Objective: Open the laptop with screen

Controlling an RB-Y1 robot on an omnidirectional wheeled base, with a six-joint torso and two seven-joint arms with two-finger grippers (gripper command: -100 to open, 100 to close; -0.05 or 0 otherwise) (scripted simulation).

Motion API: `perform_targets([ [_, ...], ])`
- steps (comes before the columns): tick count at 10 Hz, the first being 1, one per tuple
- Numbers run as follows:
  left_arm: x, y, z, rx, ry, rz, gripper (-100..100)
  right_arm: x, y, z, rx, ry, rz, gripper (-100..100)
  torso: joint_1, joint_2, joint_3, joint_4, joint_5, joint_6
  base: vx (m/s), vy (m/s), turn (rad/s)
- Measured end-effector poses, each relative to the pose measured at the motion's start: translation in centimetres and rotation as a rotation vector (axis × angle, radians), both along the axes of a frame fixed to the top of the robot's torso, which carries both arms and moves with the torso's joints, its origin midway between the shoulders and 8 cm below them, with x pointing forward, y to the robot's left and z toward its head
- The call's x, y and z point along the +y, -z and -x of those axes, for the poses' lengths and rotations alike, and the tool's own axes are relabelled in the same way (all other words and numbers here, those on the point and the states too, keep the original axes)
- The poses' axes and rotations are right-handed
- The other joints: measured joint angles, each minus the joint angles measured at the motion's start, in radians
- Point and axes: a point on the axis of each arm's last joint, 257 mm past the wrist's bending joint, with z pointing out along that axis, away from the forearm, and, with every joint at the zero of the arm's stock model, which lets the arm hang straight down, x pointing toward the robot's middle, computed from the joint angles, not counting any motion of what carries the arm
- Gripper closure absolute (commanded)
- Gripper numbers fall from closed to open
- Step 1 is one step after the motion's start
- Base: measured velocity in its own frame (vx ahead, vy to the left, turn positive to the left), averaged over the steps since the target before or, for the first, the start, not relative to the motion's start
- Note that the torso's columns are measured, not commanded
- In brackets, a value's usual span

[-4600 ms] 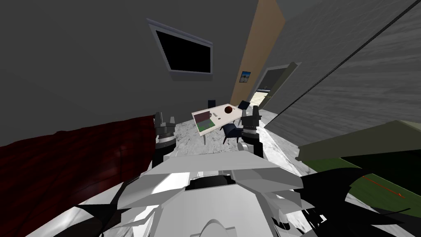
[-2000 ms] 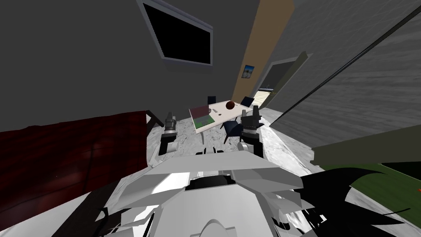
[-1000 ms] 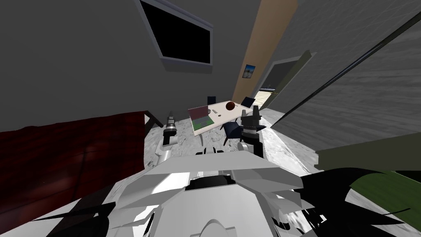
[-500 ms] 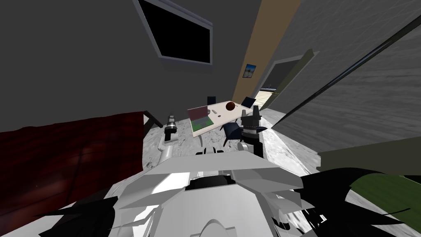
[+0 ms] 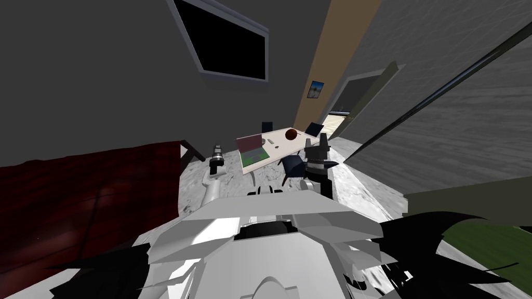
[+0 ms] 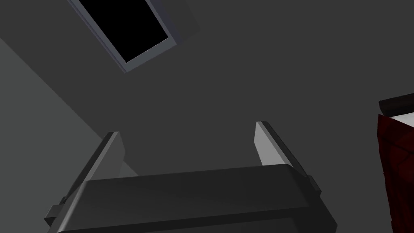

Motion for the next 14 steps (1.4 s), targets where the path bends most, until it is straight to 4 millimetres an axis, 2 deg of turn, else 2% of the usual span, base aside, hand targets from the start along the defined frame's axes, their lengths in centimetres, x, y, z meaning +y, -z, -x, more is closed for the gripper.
perform_targets([
  [4, 1.7, 1.7, -2.4, 0.055, -0.044, 0.016, -100, 0.0, 0.0, 0.0, 0.000, 0.000, 0.000, 0, -0.001, -0.001, 0.000, 0.000, 0.000, 0.000, 0.038, -0.026, 0.009],
  [14, 2.4, 5.6, -6.9, 0.189, -0.090, 0.069, -100, 0.0, 0.0, 0.0, 0.000, 0.000, 0.000, 0, 0.000, 0.000, 0.000, 0.000, 0.000, 0.000, 0.031, -0.022, 0.007],
])
